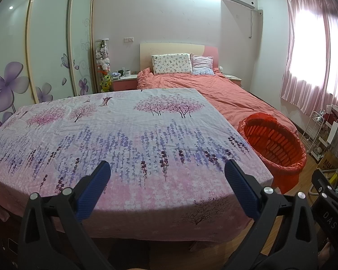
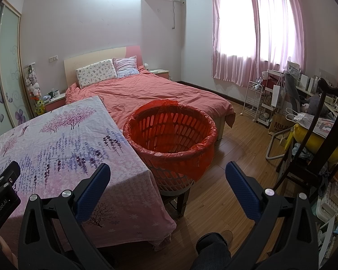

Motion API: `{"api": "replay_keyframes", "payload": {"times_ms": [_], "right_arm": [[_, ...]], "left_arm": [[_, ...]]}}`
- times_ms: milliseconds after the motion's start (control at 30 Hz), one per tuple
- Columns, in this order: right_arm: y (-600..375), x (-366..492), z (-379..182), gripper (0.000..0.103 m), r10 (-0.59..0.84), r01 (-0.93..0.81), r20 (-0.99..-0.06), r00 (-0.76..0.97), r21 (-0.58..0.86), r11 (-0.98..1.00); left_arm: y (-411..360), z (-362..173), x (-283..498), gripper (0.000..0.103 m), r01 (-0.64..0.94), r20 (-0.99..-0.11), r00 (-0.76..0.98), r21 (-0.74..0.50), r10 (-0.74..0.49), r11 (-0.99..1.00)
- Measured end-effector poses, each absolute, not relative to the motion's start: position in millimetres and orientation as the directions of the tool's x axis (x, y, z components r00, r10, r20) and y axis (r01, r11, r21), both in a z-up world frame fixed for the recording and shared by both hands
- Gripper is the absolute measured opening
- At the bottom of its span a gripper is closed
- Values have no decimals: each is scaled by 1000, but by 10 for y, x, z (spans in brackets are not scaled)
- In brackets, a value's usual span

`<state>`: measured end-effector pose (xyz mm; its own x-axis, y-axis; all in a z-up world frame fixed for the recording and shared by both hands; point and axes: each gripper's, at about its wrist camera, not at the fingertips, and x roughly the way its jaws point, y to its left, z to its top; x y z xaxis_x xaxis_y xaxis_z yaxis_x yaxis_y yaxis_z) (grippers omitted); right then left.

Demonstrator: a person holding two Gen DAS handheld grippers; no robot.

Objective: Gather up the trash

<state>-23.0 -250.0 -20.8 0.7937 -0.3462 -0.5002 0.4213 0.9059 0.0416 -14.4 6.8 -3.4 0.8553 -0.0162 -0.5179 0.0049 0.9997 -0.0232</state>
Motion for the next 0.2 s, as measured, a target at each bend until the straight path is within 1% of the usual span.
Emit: {"api": "replay_keyframes", "payload": {"times_ms": [200], "right_arm": [[-2501,-230,-208,101,-346,421,-500,794,41,906]], "left_arm": [[67,-35,-141,99,5,-517,856,-23,-16,1000]]}}
